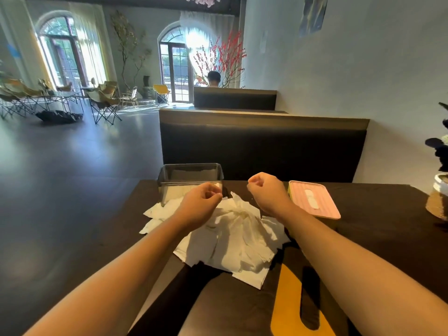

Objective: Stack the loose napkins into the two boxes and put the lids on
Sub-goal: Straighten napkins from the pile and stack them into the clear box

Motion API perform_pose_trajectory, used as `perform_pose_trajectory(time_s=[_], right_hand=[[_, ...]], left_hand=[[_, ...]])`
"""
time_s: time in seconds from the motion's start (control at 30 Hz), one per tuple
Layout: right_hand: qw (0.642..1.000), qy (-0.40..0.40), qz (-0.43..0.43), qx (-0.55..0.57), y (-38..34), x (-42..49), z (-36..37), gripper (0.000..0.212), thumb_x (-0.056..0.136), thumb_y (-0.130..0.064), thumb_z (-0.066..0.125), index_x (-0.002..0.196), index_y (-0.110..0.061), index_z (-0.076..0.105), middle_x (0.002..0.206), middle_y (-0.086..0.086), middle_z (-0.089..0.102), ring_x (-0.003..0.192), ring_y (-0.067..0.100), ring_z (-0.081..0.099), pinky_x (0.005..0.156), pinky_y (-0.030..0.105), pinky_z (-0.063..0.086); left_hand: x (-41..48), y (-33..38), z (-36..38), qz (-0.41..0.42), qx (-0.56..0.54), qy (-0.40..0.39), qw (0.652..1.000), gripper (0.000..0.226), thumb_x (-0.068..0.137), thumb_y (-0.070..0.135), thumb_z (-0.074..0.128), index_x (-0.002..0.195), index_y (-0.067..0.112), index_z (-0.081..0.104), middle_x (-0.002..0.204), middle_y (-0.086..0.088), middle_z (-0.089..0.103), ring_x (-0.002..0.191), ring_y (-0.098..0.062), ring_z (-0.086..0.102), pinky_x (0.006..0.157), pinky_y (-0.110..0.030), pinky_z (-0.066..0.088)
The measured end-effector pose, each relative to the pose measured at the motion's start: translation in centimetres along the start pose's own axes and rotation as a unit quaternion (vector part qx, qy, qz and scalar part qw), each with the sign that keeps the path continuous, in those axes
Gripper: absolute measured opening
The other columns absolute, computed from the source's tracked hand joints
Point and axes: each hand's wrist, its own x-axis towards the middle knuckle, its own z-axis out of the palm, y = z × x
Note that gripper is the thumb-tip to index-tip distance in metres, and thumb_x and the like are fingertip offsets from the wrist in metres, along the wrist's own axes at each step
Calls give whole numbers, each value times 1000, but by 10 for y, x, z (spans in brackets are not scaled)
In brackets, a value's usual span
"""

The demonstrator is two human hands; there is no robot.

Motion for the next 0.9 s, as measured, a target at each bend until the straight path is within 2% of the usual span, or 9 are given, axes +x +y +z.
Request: perform_pose_trajectory(time_s=[0.13, 0.23, 0.3, 0.37, 0.43, 0.5, 0.6, 0.7, 0.9], right_hand=[[999, -36, -35, -20, -13, -24, 20, 8, 102, -30, 63, 109, -32, 63, 104, -9, 65, 95, 8, 62, 70, 21, 49], [996, -17, -73, -51, -13, -53, 34, 10, 101, -33, 62, 111, -32, 63, 119, -8, 59, 104, 10, 58, 82, 28, 54], [991, -10, -101, -83, -11, -73, 44, 17, 99, -33, 62, 115, -29, 67, 126, -7, 58, 113, 13, 56, 92, 35, 56], [985, -25, -133, -108, -11, -89, 54, 21, 98, -37, 63, 117, -29, 69, 129, -7, 58, 118, 13, 54, 99, 35, 53], [976, -32, -160, -143, -13, -100, 66, 24, 96, -41, 65, 117, -30, 70, 128, -9, 59, 117, 12, 52, 101, 31, 47], [968, -16, -174, -181, -16, -109, 80, 28, 93, -43, 63, 118, -32, 70, 125, -9, 58, 115, 14, 51, 102, 34, 44], [956, -19, -165, -241, -18, -115, 95, 44, 89, -46, 59, 131, -34, 59, 137, -8, 49, 125, 20, 44, 110, 42, 35], [950, -41, -111, -290, -18, -110, 92, 55, 91, -47, 57, 144, -34, 46, 151, -7, 40, 138, 22, 35, 117, 46, 24], [940, -14, -105, -325, -28, -82, 85, 36, 103, -50, 48, 131, -35, 64, 137, -10, 61, 128, 19, 48, 107, 45, 32]], left_hand=[[-13, -21, -22, 0, -24, 35, 999, 16, 107, 30, 59, 121, 29, 65, 116, 7, 69, 108, -10, 67, 84, -21, 53], [-31, -46, -35, 13, -7, 68, 998, 12, 106, 28, 59, 116, 32, 64, 110, 14, 67, 102, -3, 64, 87, -21, 54], [-46, -67, -39, 43, 38, 89, 994, 14, 104, 25, 61, 116, 31, 66, 109, 16, 66, 101, 0, 62, 89, -23, 55], [-58, -90, -42, 88, 110, 81, 987, 18, 100, 24, 64, 117, 27, 68, 112, 14, 66, 102, 0, 61, 91, -27, 56], [-69, -108, -42, 115, 176, 72, 975, 23, 97, 29, 65, 119, 26, 69, 119, 11, 64, 109, -7, 59, 97, -33, 54], [-75, -116, -44, 117, 196, 88, 970, 30, 96, 36, 66, 125, 28, 66, 126, 10, 60, 119, -11, 54, 103, -35, 50], [-77, -121, -51, 97, 170, 125, 973, 42, 93, 34, 73, 132, 25, 61, 133, 9, 57, 123, -13, 52, 106, -36, 47], [-76, -125, -52, 69, 142, 128, 979, 42, 92, 27, 75, 132, 22, 62, 132, 8, 57, 122, -16, 53, 108, -42, 48], [-63, -120, -40, 68, 115, 134, 982, 33, 97, 25, 70, 129, 25, 62, 125, 17, 54, 119, -10, 53, 108, -38, 48]])
